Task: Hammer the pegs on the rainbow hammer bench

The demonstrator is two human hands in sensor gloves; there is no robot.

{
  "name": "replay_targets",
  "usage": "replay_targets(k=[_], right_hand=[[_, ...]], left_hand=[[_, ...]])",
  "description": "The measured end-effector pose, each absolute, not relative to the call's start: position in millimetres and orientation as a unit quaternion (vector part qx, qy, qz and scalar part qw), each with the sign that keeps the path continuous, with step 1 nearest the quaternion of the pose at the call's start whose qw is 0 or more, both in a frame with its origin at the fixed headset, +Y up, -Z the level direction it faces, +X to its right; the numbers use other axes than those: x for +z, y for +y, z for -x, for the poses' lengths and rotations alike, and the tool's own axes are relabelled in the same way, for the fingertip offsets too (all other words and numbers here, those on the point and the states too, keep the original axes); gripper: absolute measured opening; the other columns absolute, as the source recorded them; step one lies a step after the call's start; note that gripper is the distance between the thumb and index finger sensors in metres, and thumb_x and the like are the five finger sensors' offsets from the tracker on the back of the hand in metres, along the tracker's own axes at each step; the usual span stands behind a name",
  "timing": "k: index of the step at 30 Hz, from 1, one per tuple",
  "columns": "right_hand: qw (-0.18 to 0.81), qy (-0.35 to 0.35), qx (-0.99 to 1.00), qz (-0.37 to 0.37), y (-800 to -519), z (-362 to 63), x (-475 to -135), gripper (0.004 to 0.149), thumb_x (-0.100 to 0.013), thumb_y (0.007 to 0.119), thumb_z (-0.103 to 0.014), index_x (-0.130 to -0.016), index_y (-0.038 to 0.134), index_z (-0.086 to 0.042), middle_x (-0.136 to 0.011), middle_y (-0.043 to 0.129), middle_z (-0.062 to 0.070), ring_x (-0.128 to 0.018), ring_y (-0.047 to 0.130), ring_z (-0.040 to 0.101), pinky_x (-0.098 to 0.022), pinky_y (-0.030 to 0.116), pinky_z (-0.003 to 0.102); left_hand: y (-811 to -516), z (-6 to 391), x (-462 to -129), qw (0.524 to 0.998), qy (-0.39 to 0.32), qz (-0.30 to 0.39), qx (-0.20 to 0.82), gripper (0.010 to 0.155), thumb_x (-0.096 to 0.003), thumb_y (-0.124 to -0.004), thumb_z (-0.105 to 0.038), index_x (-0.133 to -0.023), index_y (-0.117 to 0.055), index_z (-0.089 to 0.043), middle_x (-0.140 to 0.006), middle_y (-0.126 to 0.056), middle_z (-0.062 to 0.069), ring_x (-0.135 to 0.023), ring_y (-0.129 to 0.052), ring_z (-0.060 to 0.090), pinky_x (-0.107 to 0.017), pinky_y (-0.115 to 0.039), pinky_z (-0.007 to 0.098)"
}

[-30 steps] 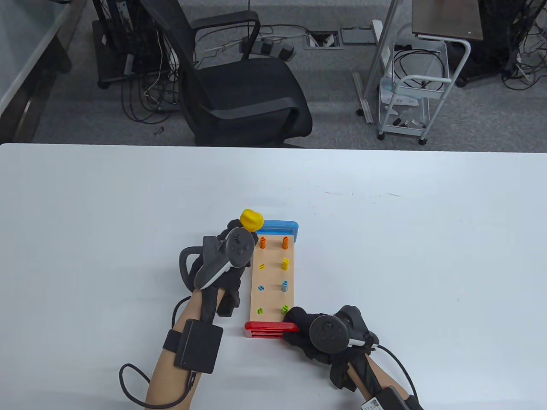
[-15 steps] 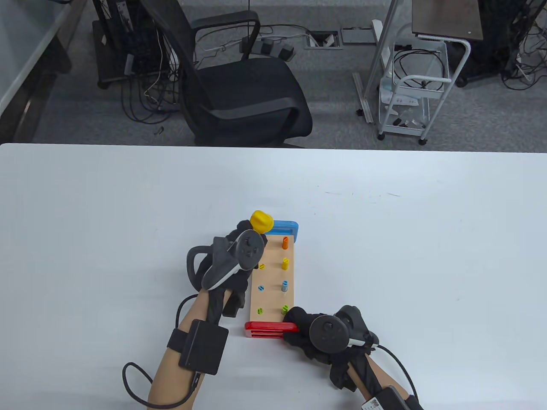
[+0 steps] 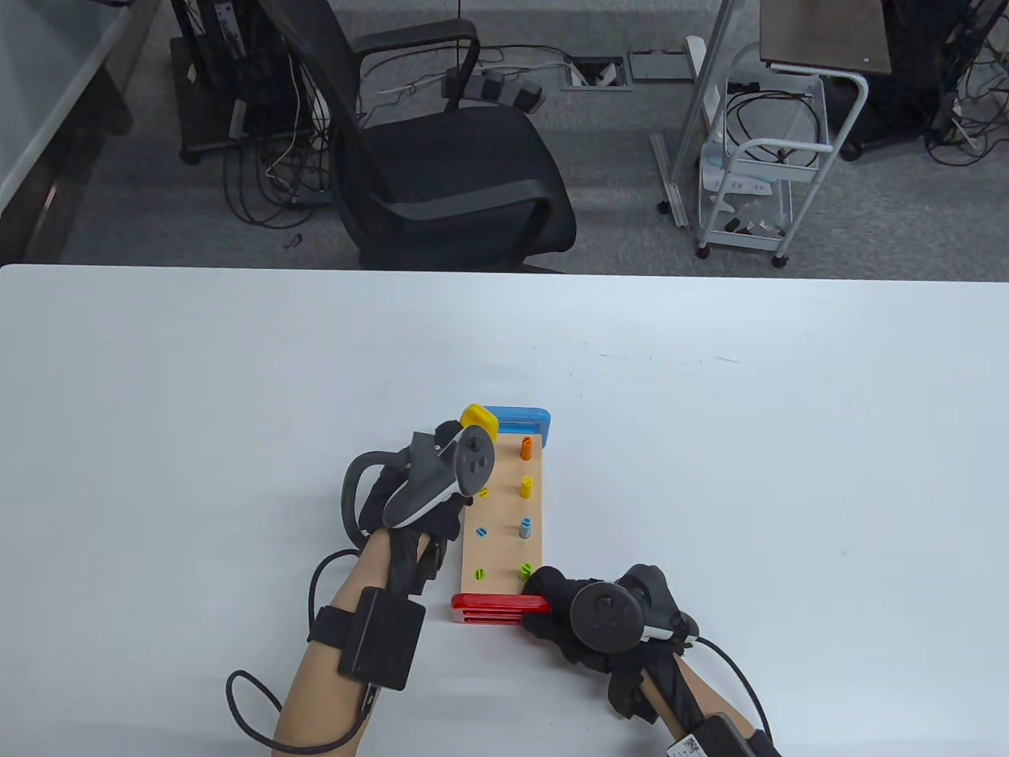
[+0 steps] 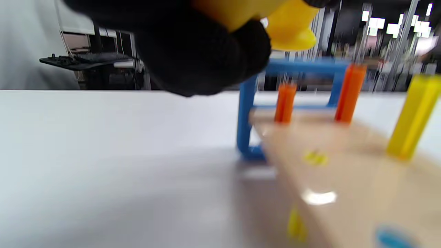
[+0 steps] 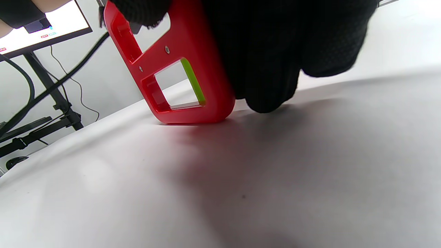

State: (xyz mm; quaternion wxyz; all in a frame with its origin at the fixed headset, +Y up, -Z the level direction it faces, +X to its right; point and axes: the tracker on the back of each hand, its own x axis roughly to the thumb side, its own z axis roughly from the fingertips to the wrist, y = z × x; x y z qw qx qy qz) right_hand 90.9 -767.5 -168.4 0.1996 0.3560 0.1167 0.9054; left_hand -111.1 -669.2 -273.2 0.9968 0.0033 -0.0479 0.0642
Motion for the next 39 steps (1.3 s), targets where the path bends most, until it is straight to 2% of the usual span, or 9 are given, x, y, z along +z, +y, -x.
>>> replay_targets(k=[3, 5, 7, 18, 21, 23, 31, 36, 39], right_hand=[[0.198, 0.116, 0.906, -0.356, -767, -91, -168, 0.052, -0.060, 0.056, -0.042, -0.098, 0.047, -0.008, -0.093, 0.084, 0.022, -0.075, 0.091, 0.041, -0.059, 0.073, 0.060], [0.198, 0.116, 0.906, -0.356, -767, -91, -168, 0.052, -0.060, 0.056, -0.042, -0.098, 0.048, -0.007, -0.093, 0.084, 0.022, -0.075, 0.091, 0.041, -0.059, 0.073, 0.060], [0.196, 0.116, 0.907, -0.355, -767, -91, -168, 0.052, -0.060, 0.055, -0.042, -0.098, 0.047, -0.008, -0.093, 0.084, 0.022, -0.075, 0.091, 0.041, -0.060, 0.073, 0.060], [0.196, 0.115, 0.907, -0.355, -767, -91, -168, 0.052, -0.060, 0.055, -0.042, -0.098, 0.047, -0.008, -0.093, 0.084, 0.022, -0.075, 0.091, 0.041, -0.059, 0.073, 0.060], [0.198, 0.116, 0.906, -0.355, -767, -91, -168, 0.052, -0.060, 0.056, -0.042, -0.098, 0.047, -0.008, -0.093, 0.084, 0.022, -0.075, 0.091, 0.041, -0.059, 0.073, 0.060], [0.197, 0.117, 0.906, -0.355, -767, -91, -168, 0.052, -0.060, 0.055, -0.042, -0.098, 0.047, -0.008, -0.094, 0.084, 0.022, -0.075, 0.091, 0.041, -0.059, 0.073, 0.060], [0.197, 0.116, 0.906, -0.355, -768, -91, -168, 0.052, -0.060, 0.056, -0.042, -0.098, 0.048, -0.008, -0.093, 0.084, 0.022, -0.075, 0.091, 0.040, -0.059, 0.073, 0.060], [0.198, 0.116, 0.906, -0.356, -768, -91, -168, 0.052, -0.060, 0.056, -0.042, -0.098, 0.047, -0.008, -0.093, 0.084, 0.022, -0.075, 0.091, 0.041, -0.060, 0.073, 0.060], [0.198, 0.116, 0.906, -0.355, -768, -91, -168, 0.052, -0.060, 0.056, -0.042, -0.098, 0.048, -0.008, -0.093, 0.084, 0.022, -0.075, 0.091, 0.041, -0.059, 0.073, 0.060]], left_hand=[[-674, 108, -278, 0.994, -0.050, 0.014, 0.092, 0.066, -0.0573, -0.061, -0.054, -0.101, -0.067, -0.005, -0.064, -0.102, 0.008, -0.029, -0.106, 0.025, -0.020, -0.089, 0.031], [-688, 103, -285, 0.980, -0.018, 0.158, -0.116, 0.064, -0.0579, -0.051, -0.059, -0.101, -0.059, -0.012, -0.068, -0.099, -0.005, -0.031, -0.107, 0.012, -0.023, -0.092, 0.021], [-687, 101, -282, 0.997, -0.049, 0.050, -0.033, 0.065, -0.0561, -0.061, -0.056, -0.097, -0.072, -0.007, -0.057, -0.105, 0.003, -0.021, -0.107, 0.018, -0.014, -0.091, 0.026], [-674, 110, -277, 0.996, -0.036, -0.026, 0.077, 0.066, -0.0571, -0.057, -0.055, -0.103, -0.062, -0.008, -0.068, -0.100, 0.005, -0.033, -0.107, 0.021, -0.023, -0.091, 0.029], [-699, 101, -287, 0.982, -0.024, 0.176, -0.067, 0.064, -0.0581, -0.055, -0.056, -0.101, -0.060, -0.009, -0.067, -0.099, 0.000, -0.030, -0.106, 0.017, -0.022, -0.091, 0.026], [-689, 101, -284, 0.996, -0.043, 0.067, -0.040, 0.064, -0.0570, -0.058, -0.057, -0.098, -0.068, -0.009, -0.061, -0.103, 0.000, -0.024, -0.106, 0.016, -0.017, -0.090, 0.025], [-686, 103, -281, 0.994, -0.036, 0.096, -0.044, 0.065, -0.0571, -0.057, -0.056, -0.102, -0.065, -0.009, -0.065, -0.101, 0.002, -0.030, -0.106, 0.019, -0.021, -0.091, 0.027], [-678, 104, -271, 0.992, -0.059, -0.029, 0.108, 0.068, -0.0572, -0.059, -0.053, -0.106, -0.058, -0.005, -0.071, -0.098, 0.009, -0.037, -0.106, 0.026, -0.025, -0.090, 0.032], [-694, 95, -279, 0.978, -0.033, 0.163, -0.126, 0.065, -0.0597, -0.047, -0.059, -0.105, -0.050, -0.013, -0.075, -0.093, -0.006, -0.038, -0.106, 0.010, -0.029, -0.092, 0.020]])
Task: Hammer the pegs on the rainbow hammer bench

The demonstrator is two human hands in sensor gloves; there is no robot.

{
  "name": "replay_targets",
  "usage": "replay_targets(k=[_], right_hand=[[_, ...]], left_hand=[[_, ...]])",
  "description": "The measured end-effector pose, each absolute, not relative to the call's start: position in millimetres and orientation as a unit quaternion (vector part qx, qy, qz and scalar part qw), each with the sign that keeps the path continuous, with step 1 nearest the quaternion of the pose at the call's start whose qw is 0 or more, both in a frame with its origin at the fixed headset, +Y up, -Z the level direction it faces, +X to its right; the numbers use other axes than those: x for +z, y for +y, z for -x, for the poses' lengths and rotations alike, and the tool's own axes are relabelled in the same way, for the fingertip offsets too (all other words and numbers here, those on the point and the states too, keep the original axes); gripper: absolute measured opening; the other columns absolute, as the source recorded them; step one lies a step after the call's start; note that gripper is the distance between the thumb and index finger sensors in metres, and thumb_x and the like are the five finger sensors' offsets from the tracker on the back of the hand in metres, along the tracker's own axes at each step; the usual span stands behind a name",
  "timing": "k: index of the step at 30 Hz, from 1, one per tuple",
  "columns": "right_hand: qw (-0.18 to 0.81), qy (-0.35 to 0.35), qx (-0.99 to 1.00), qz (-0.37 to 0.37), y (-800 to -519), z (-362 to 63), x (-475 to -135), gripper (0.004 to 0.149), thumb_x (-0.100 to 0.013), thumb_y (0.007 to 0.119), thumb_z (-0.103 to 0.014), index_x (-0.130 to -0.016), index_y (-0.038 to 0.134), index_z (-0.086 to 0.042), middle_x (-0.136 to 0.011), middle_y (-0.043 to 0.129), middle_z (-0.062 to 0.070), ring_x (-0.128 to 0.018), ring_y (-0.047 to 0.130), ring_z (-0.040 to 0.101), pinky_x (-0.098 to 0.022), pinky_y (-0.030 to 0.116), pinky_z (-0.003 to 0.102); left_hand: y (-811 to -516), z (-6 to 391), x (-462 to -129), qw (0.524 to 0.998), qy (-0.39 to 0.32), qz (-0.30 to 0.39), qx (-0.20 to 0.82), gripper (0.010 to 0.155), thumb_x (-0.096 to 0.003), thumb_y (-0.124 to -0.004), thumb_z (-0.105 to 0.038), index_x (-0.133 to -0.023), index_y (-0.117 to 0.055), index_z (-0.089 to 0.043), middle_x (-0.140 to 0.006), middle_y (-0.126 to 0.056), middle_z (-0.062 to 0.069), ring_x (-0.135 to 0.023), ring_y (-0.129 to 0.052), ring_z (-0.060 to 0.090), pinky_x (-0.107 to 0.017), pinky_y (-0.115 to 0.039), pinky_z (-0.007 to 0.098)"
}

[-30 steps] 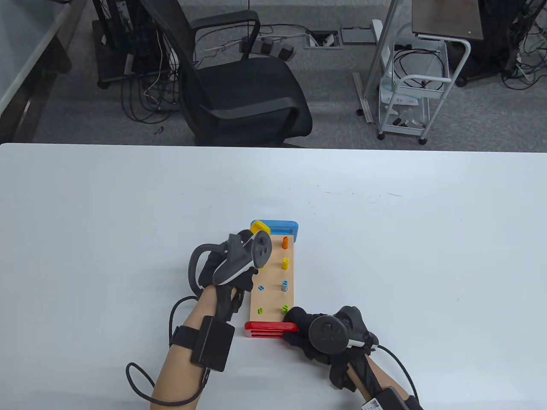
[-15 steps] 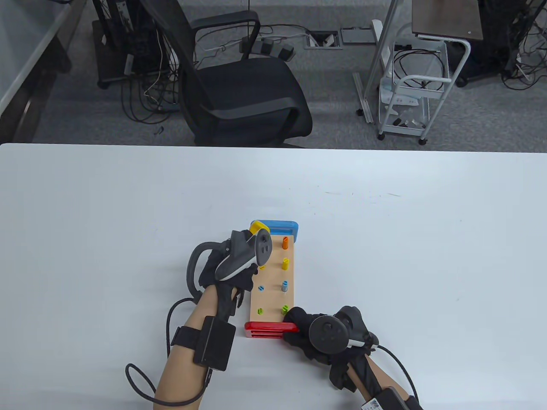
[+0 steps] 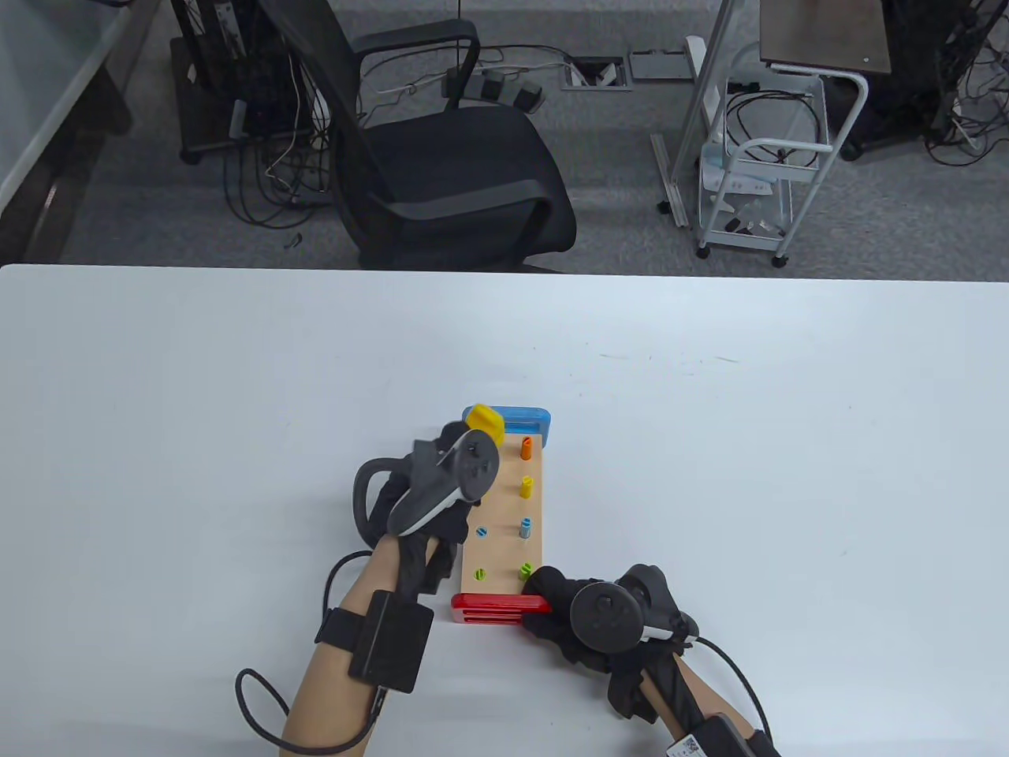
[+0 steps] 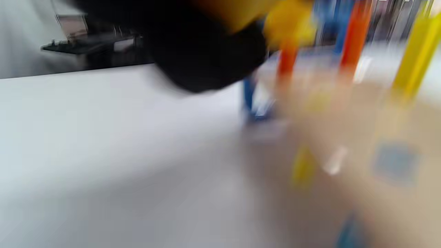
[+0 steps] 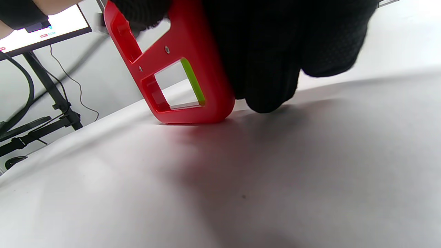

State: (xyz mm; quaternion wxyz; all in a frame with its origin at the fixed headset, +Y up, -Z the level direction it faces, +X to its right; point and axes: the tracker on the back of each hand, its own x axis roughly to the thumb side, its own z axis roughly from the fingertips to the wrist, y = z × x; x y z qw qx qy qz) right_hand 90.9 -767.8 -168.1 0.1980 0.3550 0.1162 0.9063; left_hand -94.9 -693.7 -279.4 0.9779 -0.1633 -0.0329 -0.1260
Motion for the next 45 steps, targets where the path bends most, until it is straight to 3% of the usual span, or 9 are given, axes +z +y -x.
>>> replay_targets(k=[2, 9, 13, 16, 18, 24, 28, 32, 45], right_hand=[[0.196, 0.116, 0.906, -0.355, -768, -91, -168, 0.052, -0.060, 0.055, -0.042, -0.098, 0.047, -0.008, -0.093, 0.084, 0.022, -0.075, 0.091, 0.041, -0.060, 0.073, 0.060], [0.197, 0.116, 0.907, -0.355, -768, -91, -168, 0.052, -0.060, 0.056, -0.042, -0.098, 0.047, -0.008, -0.093, 0.084, 0.022, -0.075, 0.091, 0.041, -0.059, 0.073, 0.060], [0.196, 0.115, 0.907, -0.355, -768, -91, -168, 0.052, -0.060, 0.055, -0.042, -0.098, 0.048, -0.008, -0.093, 0.084, 0.022, -0.075, 0.091, 0.040, -0.060, 0.073, 0.060], [0.198, 0.116, 0.906, -0.356, -768, -91, -168, 0.052, -0.060, 0.055, -0.042, -0.098, 0.047, -0.008, -0.093, 0.084, 0.021, -0.075, 0.091, 0.041, -0.060, 0.073, 0.060], [0.197, 0.117, 0.906, -0.357, -768, -91, -168, 0.052, -0.060, 0.055, -0.042, -0.098, 0.047, -0.008, -0.094, 0.084, 0.022, -0.075, 0.091, 0.040, -0.060, 0.073, 0.060], [0.197, 0.116, 0.906, -0.357, -768, -91, -168, 0.052, -0.060, 0.055, -0.042, -0.098, 0.048, -0.008, -0.093, 0.084, 0.022, -0.075, 0.091, 0.040, -0.059, 0.073, 0.060], [0.197, 0.116, 0.906, -0.357, -768, -91, -168, 0.052, -0.060, 0.055, -0.042, -0.098, 0.048, -0.008, -0.093, 0.084, 0.022, -0.075, 0.091, 0.041, -0.060, 0.073, 0.060], [0.197, 0.116, 0.906, -0.357, -768, -91, -168, 0.052, -0.060, 0.055, -0.042, -0.098, 0.048, -0.007, -0.093, 0.084, 0.022, -0.075, 0.091, 0.041, -0.059, 0.073, 0.060], [0.198, 0.116, 0.906, -0.356, -768, -91, -168, 0.052, -0.060, 0.056, -0.042, -0.098, 0.048, -0.008, -0.093, 0.085, 0.022, -0.074, 0.091, 0.041, -0.060, 0.073, 0.060]], left_hand=[[-693, 95, -282, 0.997, -0.050, 0.059, -0.006, 0.065, -0.0563, -0.063, -0.053, -0.099, -0.071, -0.004, -0.059, -0.105, 0.007, -0.021, -0.106, 0.022, -0.015, -0.090, 0.030], [-688, 94, -282, 0.992, -0.045, 0.103, -0.051, 0.066, -0.0574, -0.057, -0.055, -0.103, -0.062, -0.008, -0.067, -0.100, 0.004, -0.032, -0.106, 0.021, -0.023, -0.090, 0.029], [-678, 99, -277, 0.995, -0.050, -0.034, 0.081, 0.066, -0.0573, -0.058, -0.053, -0.104, -0.061, -0.006, -0.068, -0.099, 0.007, -0.034, -0.106, 0.024, -0.024, -0.089, 0.031], [-695, 91, -286, 0.974, -0.016, 0.183, -0.132, 0.064, -0.0594, -0.048, -0.059, -0.104, -0.052, -0.013, -0.073, -0.094, -0.005, -0.036, -0.105, 0.012, -0.028, -0.091, 0.022], [-698, 88, -285, 0.995, -0.057, 0.054, -0.054, 0.065, -0.0562, -0.061, -0.054, -0.098, -0.070, -0.006, -0.059, -0.104, 0.004, -0.022, -0.106, 0.020, -0.016, -0.090, 0.029], [-695, 91, -284, 0.992, -0.049, 0.098, -0.064, 0.066, -0.0574, -0.057, -0.056, -0.102, -0.063, -0.008, -0.066, -0.100, 0.003, -0.030, -0.106, 0.020, -0.022, -0.090, 0.028], [-680, 100, -273, 0.995, -0.061, -0.040, 0.068, 0.066, -0.0572, -0.057, -0.055, -0.104, -0.061, -0.008, -0.070, -0.099, 0.005, -0.036, -0.106, 0.023, -0.025, -0.090, 0.031], [-699, 94, -286, 0.976, -0.056, 0.164, -0.131, 0.064, -0.0599, -0.050, -0.059, -0.104, -0.054, -0.013, -0.072, -0.095, -0.005, -0.036, -0.105, 0.013, -0.028, -0.090, 0.023], [-692, 103, -278, 0.996, -0.068, -0.007, 0.060, 0.066, -0.0570, -0.059, -0.054, -0.103, -0.063, -0.007, -0.068, -0.100, 0.006, -0.033, -0.105, 0.024, -0.023, -0.089, 0.032]])
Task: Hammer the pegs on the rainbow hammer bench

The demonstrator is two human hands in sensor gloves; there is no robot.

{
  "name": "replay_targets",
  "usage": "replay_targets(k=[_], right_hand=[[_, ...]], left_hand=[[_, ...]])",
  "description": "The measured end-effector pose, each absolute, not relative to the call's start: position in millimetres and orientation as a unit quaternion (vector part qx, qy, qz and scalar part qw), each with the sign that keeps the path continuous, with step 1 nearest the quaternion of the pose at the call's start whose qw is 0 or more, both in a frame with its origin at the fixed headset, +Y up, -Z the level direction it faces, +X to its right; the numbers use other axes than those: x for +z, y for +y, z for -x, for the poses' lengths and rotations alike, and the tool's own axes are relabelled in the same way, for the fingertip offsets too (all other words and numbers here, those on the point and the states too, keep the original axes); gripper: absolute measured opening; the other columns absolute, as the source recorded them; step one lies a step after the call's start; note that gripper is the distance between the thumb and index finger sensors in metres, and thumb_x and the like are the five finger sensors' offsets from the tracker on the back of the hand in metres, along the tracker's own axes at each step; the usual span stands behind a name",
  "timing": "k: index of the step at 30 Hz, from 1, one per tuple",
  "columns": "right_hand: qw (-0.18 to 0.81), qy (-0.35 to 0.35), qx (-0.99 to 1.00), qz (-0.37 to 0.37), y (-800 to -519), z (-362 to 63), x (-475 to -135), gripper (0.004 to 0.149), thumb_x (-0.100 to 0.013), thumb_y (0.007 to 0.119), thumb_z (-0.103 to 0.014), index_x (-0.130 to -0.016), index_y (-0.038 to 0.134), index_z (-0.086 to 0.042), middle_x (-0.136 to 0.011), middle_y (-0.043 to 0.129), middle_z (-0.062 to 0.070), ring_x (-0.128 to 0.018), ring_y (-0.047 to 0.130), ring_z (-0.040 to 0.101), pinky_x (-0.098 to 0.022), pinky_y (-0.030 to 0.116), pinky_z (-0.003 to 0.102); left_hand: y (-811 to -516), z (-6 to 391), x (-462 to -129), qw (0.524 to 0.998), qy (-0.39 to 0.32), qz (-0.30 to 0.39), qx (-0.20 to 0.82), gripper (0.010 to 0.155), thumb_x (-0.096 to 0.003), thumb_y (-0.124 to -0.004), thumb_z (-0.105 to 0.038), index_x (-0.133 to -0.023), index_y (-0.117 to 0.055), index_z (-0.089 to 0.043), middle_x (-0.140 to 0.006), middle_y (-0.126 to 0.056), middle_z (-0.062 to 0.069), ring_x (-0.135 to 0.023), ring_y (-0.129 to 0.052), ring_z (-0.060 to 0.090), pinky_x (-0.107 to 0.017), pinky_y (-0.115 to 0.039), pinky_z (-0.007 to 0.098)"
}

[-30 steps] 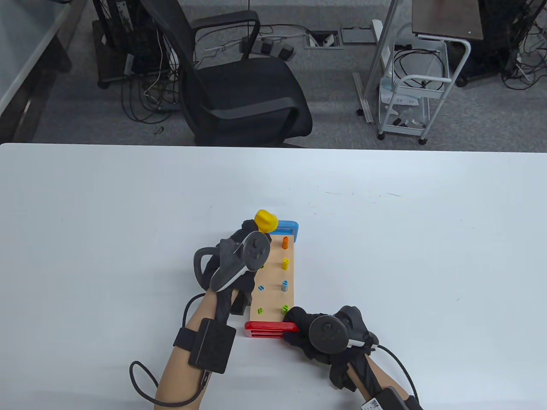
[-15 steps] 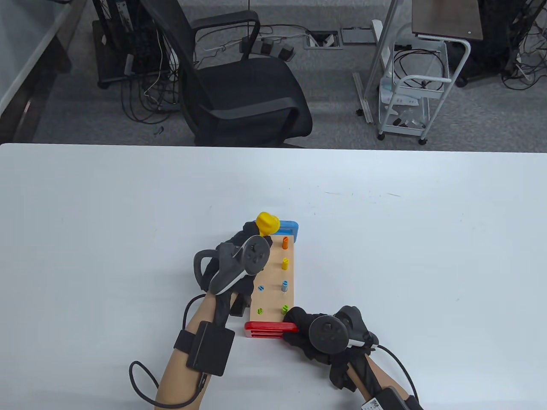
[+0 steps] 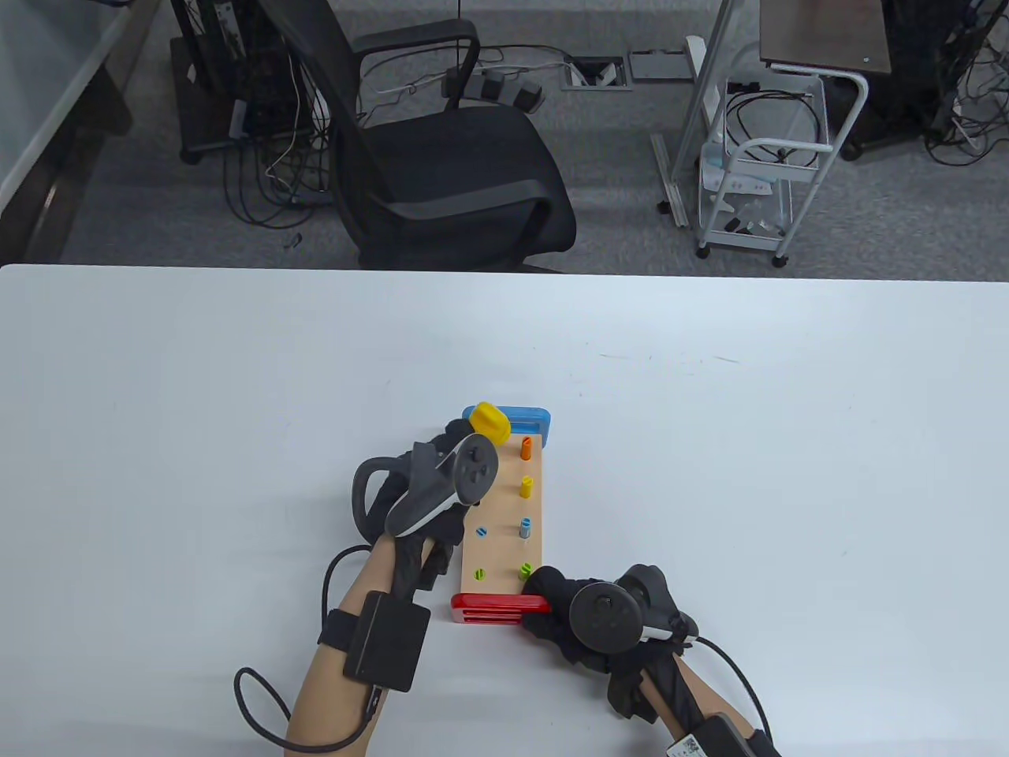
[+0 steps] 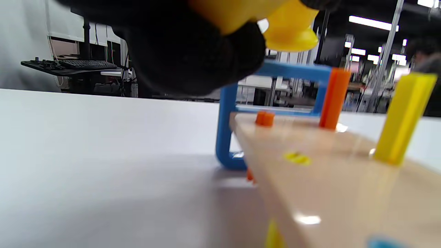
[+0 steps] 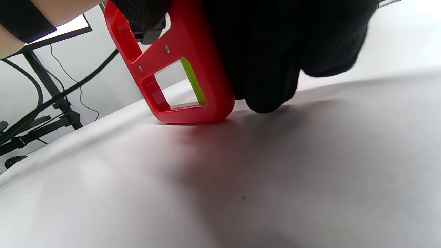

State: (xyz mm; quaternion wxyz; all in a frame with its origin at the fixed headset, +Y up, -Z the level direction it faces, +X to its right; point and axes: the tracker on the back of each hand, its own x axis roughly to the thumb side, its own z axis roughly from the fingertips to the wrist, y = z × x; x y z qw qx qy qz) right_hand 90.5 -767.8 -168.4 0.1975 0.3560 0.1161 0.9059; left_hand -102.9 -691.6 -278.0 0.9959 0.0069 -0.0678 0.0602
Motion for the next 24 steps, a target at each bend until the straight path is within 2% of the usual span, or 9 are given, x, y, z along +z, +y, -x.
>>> replay_targets(k=[1, 2, 3, 5, 7, 9, 11, 17, 24], right_hand=[[0.198, 0.116, 0.906, -0.356, -768, -91, -168, 0.052, -0.060, 0.056, -0.042, -0.098, 0.048, -0.008, -0.093, 0.084, 0.022, -0.075, 0.091, 0.040, -0.060, 0.073, 0.060], [0.198, 0.116, 0.905, -0.358, -767, -90, -168, 0.052, -0.060, 0.056, -0.042, -0.098, 0.048, -0.007, -0.093, 0.085, 0.022, -0.074, 0.091, 0.041, -0.060, 0.073, 0.060], [0.196, 0.116, 0.906, -0.357, -768, -90, -169, 0.052, -0.060, 0.056, -0.042, -0.098, 0.048, -0.007, -0.093, 0.084, 0.022, -0.075, 0.091, 0.040, -0.060, 0.073, 0.060], [0.196, 0.117, 0.906, -0.357, -768, -90, -169, 0.052, -0.060, 0.056, -0.042, -0.098, 0.048, -0.008, -0.093, 0.084, 0.022, -0.074, 0.091, 0.041, -0.060, 0.073, 0.060], [0.196, 0.116, 0.906, -0.356, -768, -90, -169, 0.052, -0.060, 0.055, -0.042, -0.098, 0.047, -0.007, -0.093, 0.084, 0.022, -0.075, 0.091, 0.041, -0.060, 0.073, 0.060], [0.196, 0.115, 0.906, -0.356, -768, -90, -168, 0.052, -0.060, 0.055, -0.042, -0.098, 0.047, -0.007, -0.093, 0.084, 0.022, -0.074, 0.091, 0.041, -0.059, 0.073, 0.060], [0.197, 0.114, 0.906, -0.356, -768, -91, -168, 0.052, -0.060, 0.055, -0.042, -0.098, 0.048, -0.008, -0.093, 0.084, 0.022, -0.074, 0.091, 0.040, -0.059, 0.073, 0.060], [0.199, 0.115, 0.906, -0.357, -768, -91, -168, 0.052, -0.060, 0.056, -0.042, -0.098, 0.047, -0.008, -0.093, 0.084, 0.022, -0.074, 0.091, 0.040, -0.059, 0.073, 0.060], [0.198, 0.117, 0.906, -0.356, -768, -91, -169, 0.052, -0.060, 0.056, -0.042, -0.098, 0.048, -0.008, -0.093, 0.084, 0.022, -0.074, 0.091, 0.040, -0.059, 0.073, 0.060]], left_hand=[[-698, 99, -283, 0.997, -0.069, 0.021, 0.030, 0.065, -0.0567, -0.063, -0.052, -0.102, -0.067, -0.004, -0.065, -0.101, 0.010, -0.029, -0.105, 0.028, -0.021, -0.087, 0.035], [-717, 93, -291, 0.981, -0.073, 0.148, -0.101, 0.065, -0.0570, -0.063, -0.053, -0.101, -0.068, -0.005, -0.063, -0.102, 0.009, -0.027, -0.104, 0.026, -0.020, -0.087, 0.033], [-714, 89, -288, 0.970, -0.052, 0.162, -0.175, 0.064, -0.0575, -0.050, -0.058, -0.103, -0.054, -0.014, -0.072, -0.096, -0.006, -0.035, -0.106, 0.012, -0.027, -0.091, 0.023], [-710, 90, -288, 0.991, -0.077, 0.052, -0.095, 0.064, -0.0549, -0.062, -0.055, -0.098, -0.070, -0.008, -0.060, -0.104, 0.003, -0.023, -0.106, 0.021, -0.018, -0.089, 0.030], [-713, 95, -291, 0.985, -0.057, 0.129, -0.099, 0.064, -0.0570, -0.056, -0.056, -0.101, -0.061, -0.011, -0.067, -0.099, 0.001, -0.031, -0.105, 0.019, -0.023, -0.088, 0.028], [-716, 98, -290, 0.992, -0.061, 0.085, -0.075, 0.064, -0.0558, -0.058, -0.055, -0.100, -0.065, -0.009, -0.064, -0.101, 0.002, -0.027, -0.105, 0.021, -0.020, -0.089, 0.029], [-713, 103, -284, 0.991, -0.063, 0.098, -0.070, 0.065, -0.0558, -0.058, -0.057, -0.101, -0.064, -0.011, -0.066, -0.100, 0.001, -0.031, -0.106, 0.020, -0.023, -0.089, 0.029], [-685, 130, -249, 0.991, -0.079, 0.026, 0.102, 0.066, -0.0570, -0.057, -0.056, -0.102, -0.063, -0.008, -0.067, -0.100, 0.004, -0.032, -0.106, 0.021, -0.023, -0.089, 0.030], [-673, 145, -198, 0.981, -0.127, -0.014, 0.145, 0.066, -0.0579, -0.056, -0.055, -0.103, -0.063, -0.007, -0.068, -0.100, 0.004, -0.033, -0.106, 0.022, -0.024, -0.090, 0.030]])
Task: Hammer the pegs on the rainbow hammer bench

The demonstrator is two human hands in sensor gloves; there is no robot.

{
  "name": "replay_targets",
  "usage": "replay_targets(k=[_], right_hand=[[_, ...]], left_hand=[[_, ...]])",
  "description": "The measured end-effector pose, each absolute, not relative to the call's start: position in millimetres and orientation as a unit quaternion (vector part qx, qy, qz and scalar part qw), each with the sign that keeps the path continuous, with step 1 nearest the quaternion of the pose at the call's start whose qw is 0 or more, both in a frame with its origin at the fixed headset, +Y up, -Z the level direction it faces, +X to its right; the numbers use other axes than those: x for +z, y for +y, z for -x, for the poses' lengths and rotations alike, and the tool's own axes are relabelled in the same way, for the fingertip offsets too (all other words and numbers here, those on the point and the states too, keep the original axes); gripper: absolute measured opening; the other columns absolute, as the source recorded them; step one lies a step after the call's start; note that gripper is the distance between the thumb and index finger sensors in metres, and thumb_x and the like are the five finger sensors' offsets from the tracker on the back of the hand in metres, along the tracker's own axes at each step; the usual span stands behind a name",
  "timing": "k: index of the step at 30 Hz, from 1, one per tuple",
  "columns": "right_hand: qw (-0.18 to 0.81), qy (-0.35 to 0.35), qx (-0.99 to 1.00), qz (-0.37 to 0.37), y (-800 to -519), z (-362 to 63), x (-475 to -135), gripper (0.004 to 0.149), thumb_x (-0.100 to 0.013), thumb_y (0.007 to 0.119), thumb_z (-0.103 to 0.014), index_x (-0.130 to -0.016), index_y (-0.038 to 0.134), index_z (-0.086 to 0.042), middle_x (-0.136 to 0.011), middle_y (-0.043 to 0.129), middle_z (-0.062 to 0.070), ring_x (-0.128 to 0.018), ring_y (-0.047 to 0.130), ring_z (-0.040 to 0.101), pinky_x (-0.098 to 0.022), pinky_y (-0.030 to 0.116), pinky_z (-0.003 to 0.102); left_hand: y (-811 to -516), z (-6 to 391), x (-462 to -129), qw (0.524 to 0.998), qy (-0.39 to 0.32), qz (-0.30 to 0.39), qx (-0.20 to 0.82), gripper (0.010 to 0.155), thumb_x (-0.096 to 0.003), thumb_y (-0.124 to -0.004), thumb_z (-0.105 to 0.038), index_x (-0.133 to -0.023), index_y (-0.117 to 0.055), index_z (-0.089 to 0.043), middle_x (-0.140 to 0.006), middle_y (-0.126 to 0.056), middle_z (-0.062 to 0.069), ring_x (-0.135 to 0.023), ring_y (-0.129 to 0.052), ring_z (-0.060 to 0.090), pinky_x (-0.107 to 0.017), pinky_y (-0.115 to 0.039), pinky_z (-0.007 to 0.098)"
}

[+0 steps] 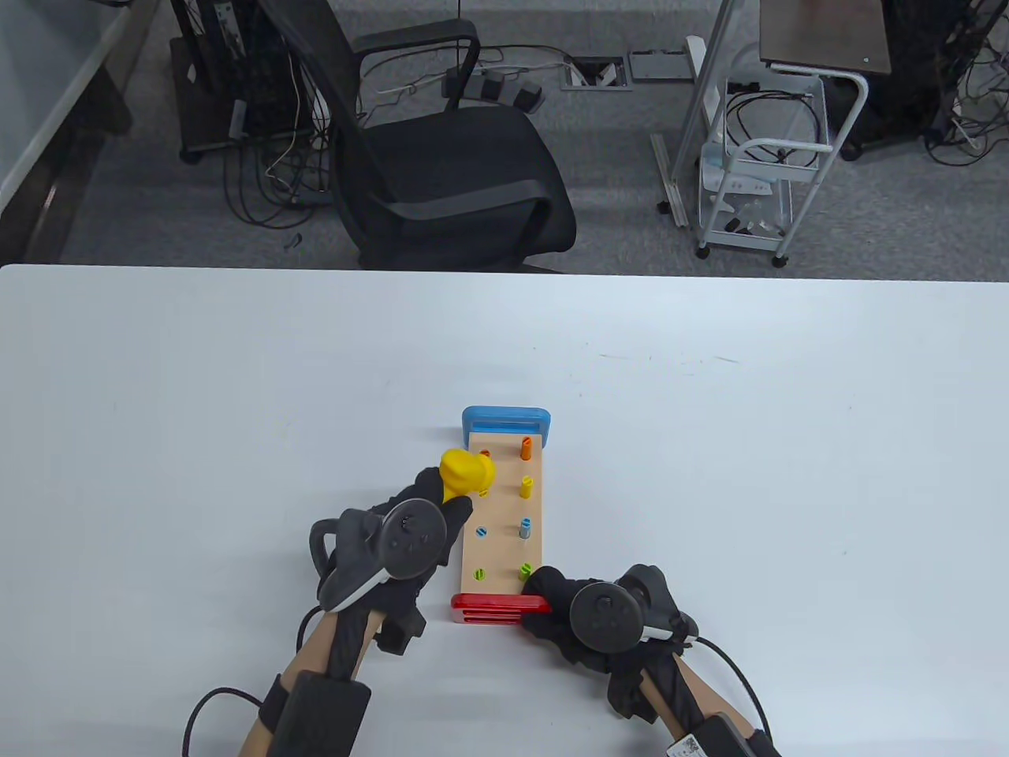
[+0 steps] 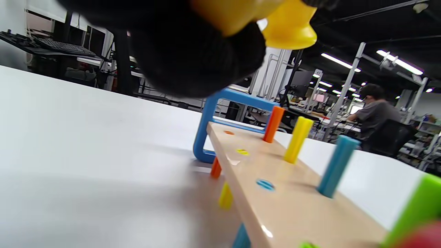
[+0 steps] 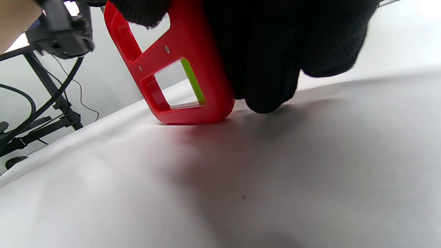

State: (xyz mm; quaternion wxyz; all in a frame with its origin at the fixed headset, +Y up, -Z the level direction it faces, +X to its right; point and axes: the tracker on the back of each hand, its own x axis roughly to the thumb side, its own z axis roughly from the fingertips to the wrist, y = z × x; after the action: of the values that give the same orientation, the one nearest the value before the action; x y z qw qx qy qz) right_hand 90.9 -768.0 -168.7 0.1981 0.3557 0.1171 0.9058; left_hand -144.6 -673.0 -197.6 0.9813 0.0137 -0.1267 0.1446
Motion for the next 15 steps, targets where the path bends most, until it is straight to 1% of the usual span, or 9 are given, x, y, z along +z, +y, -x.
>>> replay_targets(k=[3, 6, 8, 11, 12, 15], right_hand=[[0.201, 0.132, 0.904, -0.353, -767, -92, -170, 0.053, -0.060, 0.057, -0.043, -0.099, 0.047, -0.009, -0.094, 0.083, 0.023, -0.075, 0.090, 0.041, -0.059, 0.072, 0.061], [0.198, 0.139, 0.904, -0.353, -765, -94, -171, 0.054, -0.061, 0.058, -0.043, -0.101, 0.048, -0.009, -0.095, 0.083, 0.025, -0.075, 0.090, 0.042, -0.059, 0.072, 0.062], [0.191, 0.143, 0.904, -0.355, -759, -94, -170, 0.055, -0.061, 0.059, -0.043, -0.103, 0.050, -0.008, -0.095, 0.083, 0.026, -0.075, 0.089, 0.043, -0.059, 0.072, 0.062], [0.183, 0.143, 0.904, -0.358, -746, -96, -169, 0.062, -0.061, 0.060, -0.044, -0.106, 0.055, -0.001, -0.095, 0.083, 0.026, -0.076, 0.089, 0.044, -0.059, 0.072, 0.063], [0.182, 0.140, 0.904, -0.359, -742, -97, -169, 0.063, -0.061, 0.061, -0.044, -0.106, 0.055, -0.001, -0.095, 0.084, 0.027, -0.076, 0.090, 0.044, -0.059, 0.072, 0.063], [0.179, 0.091, 0.912, -0.359, -719, -102, -165, 0.062, -0.061, 0.060, -0.045, -0.105, 0.059, -0.001, -0.094, 0.084, 0.026, -0.075, 0.090, 0.043, -0.059, 0.072, 0.063]], left_hand=[[-680, 150, -186, 0.976, -0.136, -0.013, 0.171, 0.066, -0.0588, -0.056, -0.055, -0.104, -0.062, -0.006, -0.068, -0.100, 0.005, -0.033, -0.106, 0.022, -0.024, -0.089, 0.030], [-684, 154, -185, 0.976, -0.133, 0.007, 0.169, 0.067, -0.0593, -0.056, -0.055, -0.105, -0.061, -0.006, -0.070, -0.099, 0.005, -0.034, -0.106, 0.022, -0.025, -0.090, 0.029], [-684, 154, -184, 0.970, -0.140, 0.007, 0.197, 0.067, -0.0595, -0.056, -0.055, -0.105, -0.060, -0.005, -0.071, -0.099, 0.006, -0.036, -0.107, 0.022, -0.026, -0.090, 0.030], [-683, 151, -180, 0.957, -0.157, 0.035, 0.240, 0.069, -0.0607, -0.057, -0.053, -0.109, -0.054, -0.003, -0.081, -0.095, 0.011, -0.045, -0.106, 0.026, -0.032, -0.090, 0.033], [-682, 149, -178, 0.954, -0.162, 0.041, 0.249, 0.070, -0.0612, -0.057, -0.052, -0.110, -0.051, -0.002, -0.085, -0.093, 0.013, -0.049, -0.106, 0.028, -0.034, -0.090, 0.034], [-678, 145, -171, 0.944, -0.188, 0.047, 0.266, 0.072, -0.0621, -0.059, -0.048, -0.112, -0.045, 0.002, -0.093, -0.087, 0.019, -0.060, -0.104, 0.032, -0.043, -0.091, 0.038]])
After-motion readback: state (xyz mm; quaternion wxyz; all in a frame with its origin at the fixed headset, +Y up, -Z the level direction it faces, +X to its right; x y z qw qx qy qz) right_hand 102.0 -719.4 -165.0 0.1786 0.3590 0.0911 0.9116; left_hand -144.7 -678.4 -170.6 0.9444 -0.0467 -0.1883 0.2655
